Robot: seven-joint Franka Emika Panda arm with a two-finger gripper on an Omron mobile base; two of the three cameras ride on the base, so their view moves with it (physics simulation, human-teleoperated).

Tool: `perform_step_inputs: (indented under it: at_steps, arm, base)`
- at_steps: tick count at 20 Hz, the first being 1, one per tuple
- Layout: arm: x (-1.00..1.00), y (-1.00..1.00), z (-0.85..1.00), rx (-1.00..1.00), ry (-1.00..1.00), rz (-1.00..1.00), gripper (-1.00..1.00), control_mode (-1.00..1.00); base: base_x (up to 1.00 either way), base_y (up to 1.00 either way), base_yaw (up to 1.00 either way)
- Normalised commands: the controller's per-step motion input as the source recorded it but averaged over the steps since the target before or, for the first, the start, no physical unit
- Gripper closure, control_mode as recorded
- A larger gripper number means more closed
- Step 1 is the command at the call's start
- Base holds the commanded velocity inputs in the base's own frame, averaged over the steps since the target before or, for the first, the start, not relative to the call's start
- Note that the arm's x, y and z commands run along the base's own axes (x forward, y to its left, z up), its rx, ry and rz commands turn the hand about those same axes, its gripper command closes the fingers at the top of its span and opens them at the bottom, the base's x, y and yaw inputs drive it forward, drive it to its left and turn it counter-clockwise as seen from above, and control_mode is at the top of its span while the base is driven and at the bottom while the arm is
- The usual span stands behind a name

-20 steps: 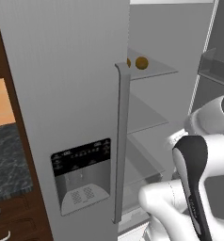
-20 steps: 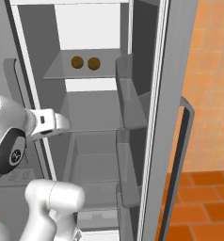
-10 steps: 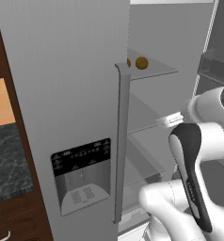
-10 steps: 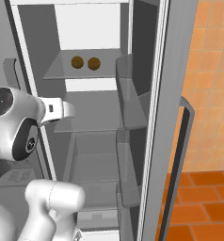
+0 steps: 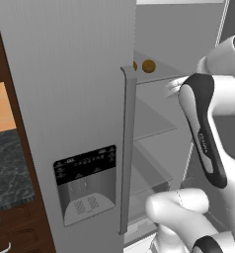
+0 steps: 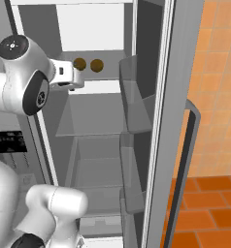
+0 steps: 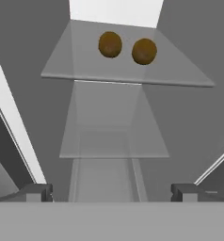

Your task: Place one avocado and one fish in each tupperware on the nearby counter, to pack two identical lunches.

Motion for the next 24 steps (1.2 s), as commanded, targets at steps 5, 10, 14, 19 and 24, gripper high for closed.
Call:
perform_step_inputs:
  at_steps: [5, 10, 14, 19, 24]
  arm:
    - [0.29, -0.02, 0.10, 0.00, -0.03, 0.01, -1.00, -1.00]
    - [1.00, -0.04, -0.10, 0.00, 0.00, 0.00, -1.00, -1.00]
    - [1.00, -0.02, -0.04, 0.00, 0.00, 0.00, -1.00, -1.00]
    - [1.00, 0.00, -0.45, 0.00, -0.04, 0.00, -1.00, -1.00]
    - [0.95, -0.08, -0.19, 0.00, -0.07, 0.00, -1.00, -1.00]
  base:
    - [0.00, 0.00, 0.00]
    - [0.00, 0.00, 0.00]
    - [0.00, 0.00, 0.00]
    - [0.00, 0.00, 0.00]
    - [0.00, 0.00, 0.00]
